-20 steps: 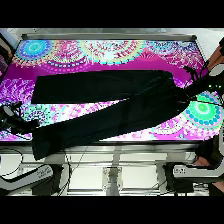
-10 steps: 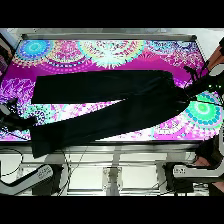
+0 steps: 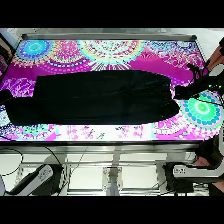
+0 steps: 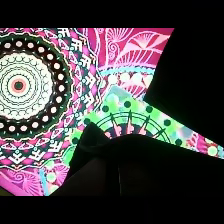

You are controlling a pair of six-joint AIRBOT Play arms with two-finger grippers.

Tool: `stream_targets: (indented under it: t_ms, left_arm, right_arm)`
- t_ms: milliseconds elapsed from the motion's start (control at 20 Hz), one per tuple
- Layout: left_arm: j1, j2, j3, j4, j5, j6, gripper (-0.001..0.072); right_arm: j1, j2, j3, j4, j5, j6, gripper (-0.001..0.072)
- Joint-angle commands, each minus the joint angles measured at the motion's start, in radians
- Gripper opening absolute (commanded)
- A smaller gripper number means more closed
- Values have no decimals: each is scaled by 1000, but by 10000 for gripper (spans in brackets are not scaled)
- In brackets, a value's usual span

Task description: Fold the clothes and pants, and hang the long-sleeved shirts on hangers.

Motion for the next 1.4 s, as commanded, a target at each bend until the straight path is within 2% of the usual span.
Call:
stream_targets:
  t_ms: [0, 100, 150, 200, 250, 350, 400, 500, 750, 950, 1200, 1300, 1350]
  left_arm:
    - [6, 5, 19, 4, -23, -24, 39]
    - [8, 0, 18, 4, -21, -39, 39]
    - [8, -5, 18, 4, -18, -39, 39]
    - [8, -14, 18, 4, -18, -39, 39]
    - [8, -26, 18, 4, -19, -39, 39]
    - [8, -54, 18, 4, -19, -39, 39]
    - [8, -68, 18, 4, -19, -39, 40]
    - [8, -97, 18, 4, -19, -39, 39]
    - [8, -156, 18, 0, -19, -40, 40]
    - [8, -172, 18, 0, -19, -66, 40]
    - [8, -173, 18, 0, -42, -84, 39]
    - [8, -173, 18, 0, -50, -84, 40]
    - [8, -173, 18, 0, -52, -84, 40]
  right_arm:
    - [-1, -1, 0, -16, -48, -3, 16]
    - [-1, -5, 0, -39, -60, -18, 39]
    - [-1, -10, -1, -51, -70, -45, 108]
    - [-1, -18, -1, -61, -75, -75, 212]
    - [-1, -27, -1, -65, -83, -111, 268]
    - [-1, -51, -1, -86, -114, -174, 273]
    - [-1, -67, -1, -104, -137, -187, 334]
    - [-1, -98, -1, -151, -178, -194, 377]
    - [-47, -196, -1, -158, -144, -223, 377]
    - [-54, -259, -6, -53, 32, -319, 373]
    - [-62, -267, -37, -42, 228, -334, 365]
    - [-69, -265, -38, -32, 252, -340, 363]
    - [-71, -265, -39, -28, 254, -340, 329]
